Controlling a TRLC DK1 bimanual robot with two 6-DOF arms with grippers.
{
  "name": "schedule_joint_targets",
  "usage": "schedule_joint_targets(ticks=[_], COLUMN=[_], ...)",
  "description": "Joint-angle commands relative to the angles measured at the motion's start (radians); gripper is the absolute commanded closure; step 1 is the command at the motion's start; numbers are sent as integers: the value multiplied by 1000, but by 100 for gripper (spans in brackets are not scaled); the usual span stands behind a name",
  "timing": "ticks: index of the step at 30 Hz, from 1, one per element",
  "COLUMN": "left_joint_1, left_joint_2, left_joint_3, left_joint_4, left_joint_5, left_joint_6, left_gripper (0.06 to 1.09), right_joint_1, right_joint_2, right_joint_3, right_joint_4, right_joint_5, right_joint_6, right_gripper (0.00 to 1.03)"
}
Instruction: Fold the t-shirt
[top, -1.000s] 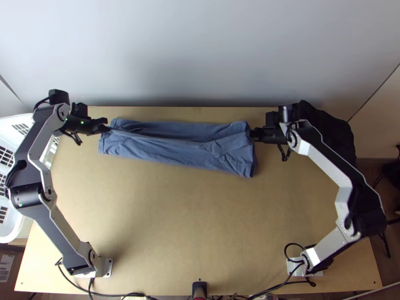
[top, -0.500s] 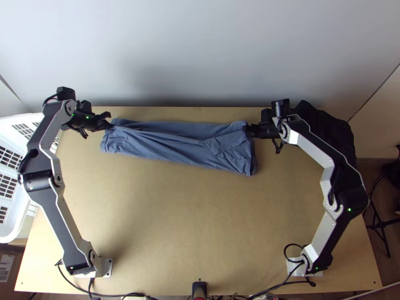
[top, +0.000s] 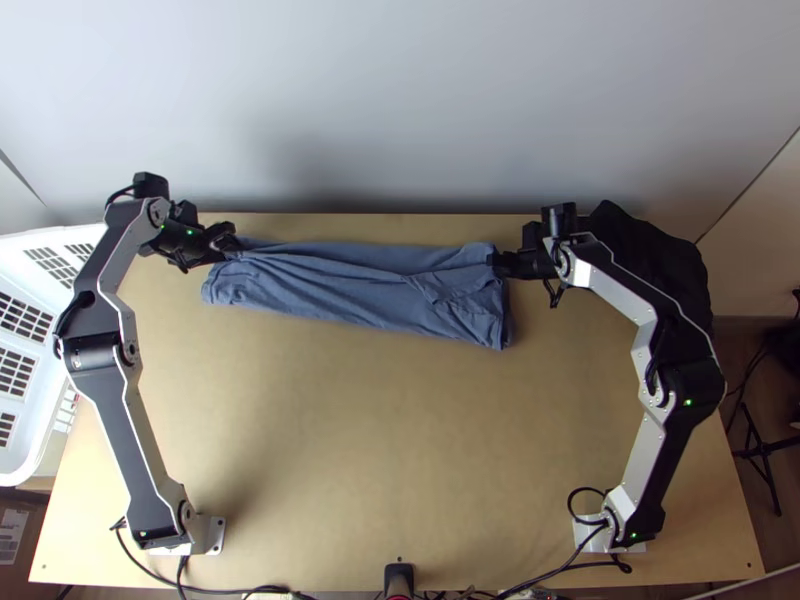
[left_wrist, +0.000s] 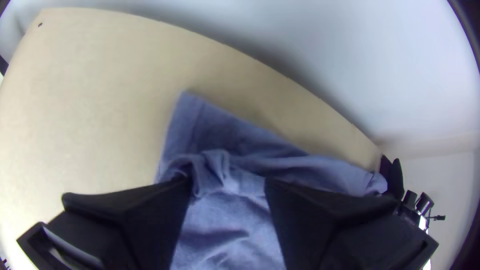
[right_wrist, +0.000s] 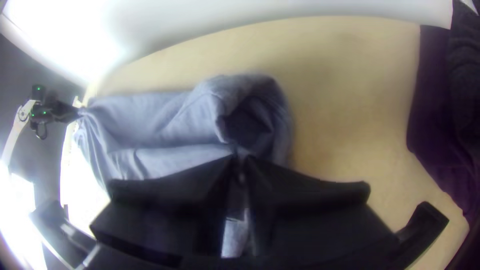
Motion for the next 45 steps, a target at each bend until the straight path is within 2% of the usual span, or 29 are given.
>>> schedule_joint_targets(ticks=[1, 10, 15, 20, 21, 24, 27, 45], left_joint_1=[6, 113, 170, 193, 194, 213, 206, 122], left_joint_2=[-37, -68, -128, -191, -189, -166, -142, -40], left_joint_3=[22, 39, -1, -188, -200, -206, -198, -189], left_joint_4=[-12, -40, -132, -14, -14, -15, -12, 100], left_joint_5=[4, 3, 6, 18, 41, 194, 260, 254], left_joint_6=[9, 35, 118, 177, 176, 116, 62, 29], left_gripper=[10, 10, 10, 10, 10, 10, 10, 10], right_joint_1=[10, 36, 22, 37, 48, 77, 85, 82], right_joint_2=[-98, -318, -470, -615, -636, -671, -682, -687], right_joint_3=[-92, -199, -213, -190, -187, -176, -160, -71], right_joint_4=[81, 75, 16, -73, -88, -128, -157, -254], right_joint_5=[-2, 0, -2, -3, -2, -2, -2, -2], right_joint_6=[0, -7, 6, 41, 43, 56, 59, 87], right_gripper=[4, 3, 3, 3, 3, 3, 3, 4])
